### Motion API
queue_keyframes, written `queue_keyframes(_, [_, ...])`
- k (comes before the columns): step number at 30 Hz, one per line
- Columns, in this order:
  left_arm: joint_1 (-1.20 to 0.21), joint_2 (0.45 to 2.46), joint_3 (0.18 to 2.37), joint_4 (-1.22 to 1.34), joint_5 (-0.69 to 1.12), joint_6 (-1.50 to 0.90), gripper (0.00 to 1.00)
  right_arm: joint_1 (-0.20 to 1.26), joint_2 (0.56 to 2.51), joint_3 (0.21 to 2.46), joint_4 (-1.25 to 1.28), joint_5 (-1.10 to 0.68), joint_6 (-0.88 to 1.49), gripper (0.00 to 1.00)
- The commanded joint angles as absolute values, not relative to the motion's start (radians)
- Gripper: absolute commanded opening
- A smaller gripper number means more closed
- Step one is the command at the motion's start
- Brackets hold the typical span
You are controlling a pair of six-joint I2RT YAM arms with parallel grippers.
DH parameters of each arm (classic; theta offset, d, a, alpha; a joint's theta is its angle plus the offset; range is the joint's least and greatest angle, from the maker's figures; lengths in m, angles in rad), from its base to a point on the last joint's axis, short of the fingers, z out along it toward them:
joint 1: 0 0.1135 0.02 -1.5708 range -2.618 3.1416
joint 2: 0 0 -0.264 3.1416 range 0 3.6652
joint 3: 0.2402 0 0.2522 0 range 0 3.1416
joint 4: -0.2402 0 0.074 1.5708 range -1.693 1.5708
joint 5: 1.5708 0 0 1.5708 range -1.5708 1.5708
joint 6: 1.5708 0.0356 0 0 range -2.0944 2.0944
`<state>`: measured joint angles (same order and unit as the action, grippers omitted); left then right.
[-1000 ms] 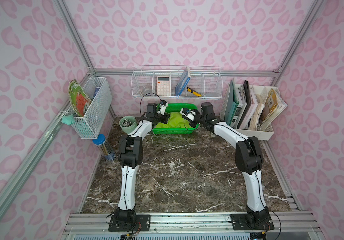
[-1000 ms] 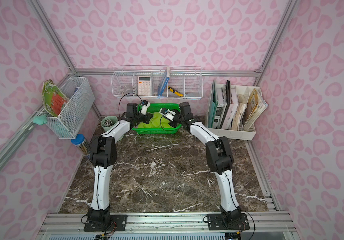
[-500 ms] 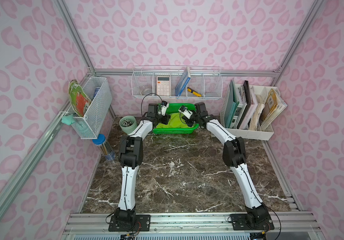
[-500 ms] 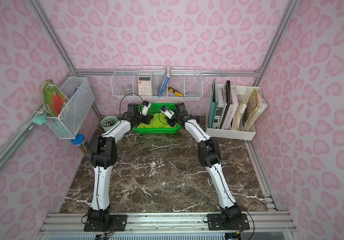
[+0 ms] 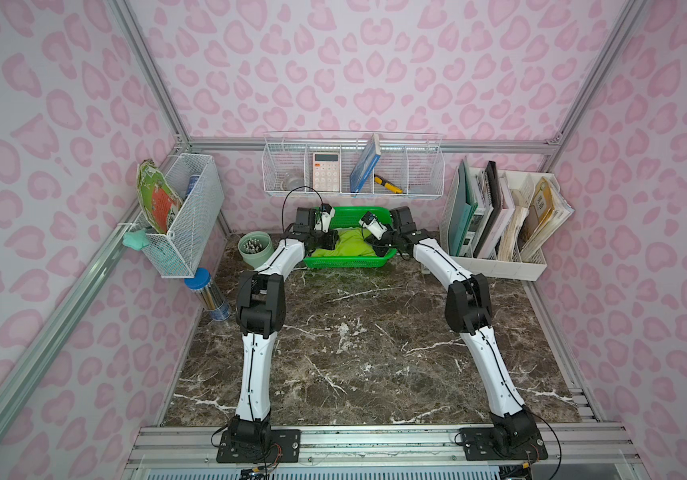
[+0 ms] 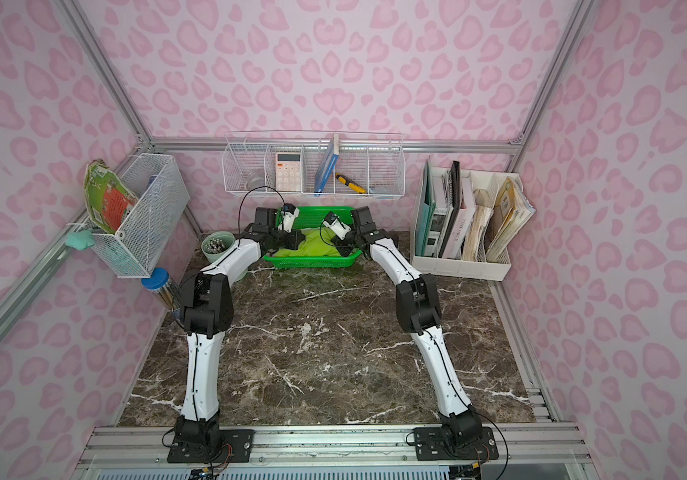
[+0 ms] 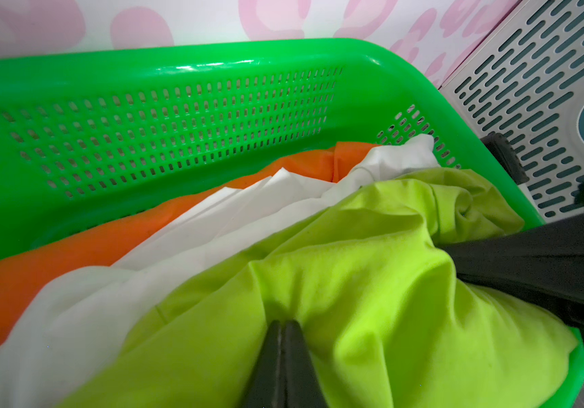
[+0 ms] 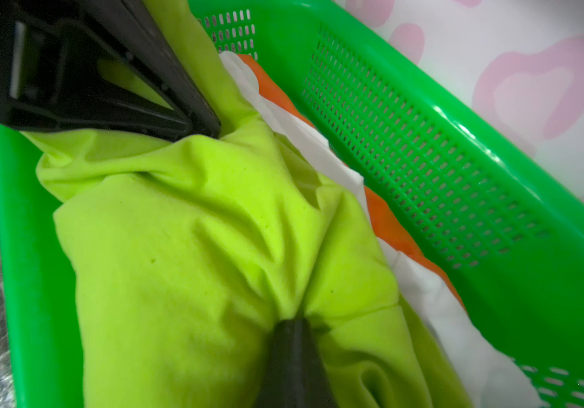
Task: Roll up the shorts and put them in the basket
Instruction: Place the shorts in the bin, then reset both arms
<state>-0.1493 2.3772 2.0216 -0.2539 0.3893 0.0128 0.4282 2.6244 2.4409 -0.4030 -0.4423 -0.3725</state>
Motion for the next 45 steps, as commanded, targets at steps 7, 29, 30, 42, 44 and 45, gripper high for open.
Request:
queue_keyframes(7, [-0.141,2.258,1.978,-0.402,0.361,-0.018,0.18,0.423,2.422,2.233,-0.249,-0.454,-0.307,0.2])
queue_keyframes(29, [-0.149,1.6,1.345,-0.015,0.022,-0.089,0.99,0.445,1.88,1.625,-0.022,-0.348,-0.399,1.0])
queue_keyframes(30, [-0.15,1.573,1.31,-0.005,-0.035,-0.103,0.99,0.443,1.843,1.569,0.019,-0.31,-0.388,1.0])
queue_keyframes(42, [-0.138,1.391,0.918,0.069,-0.474,-0.169,0.99,0.302,1.46,0.999,0.265,-0.135,-0.242,1.0])
queue_keyframes(44, [-0.139,1.398,0.876,0.076,-0.496,-0.176,0.99,0.267,1.401,0.881,0.337,-0.113,-0.177,1.0])
queue_keyframes(45, [-0.14,1.402,0.852,0.089,-0.517,-0.185,0.99,0.241,1.37,0.816,0.378,-0.109,-0.134,1.0])
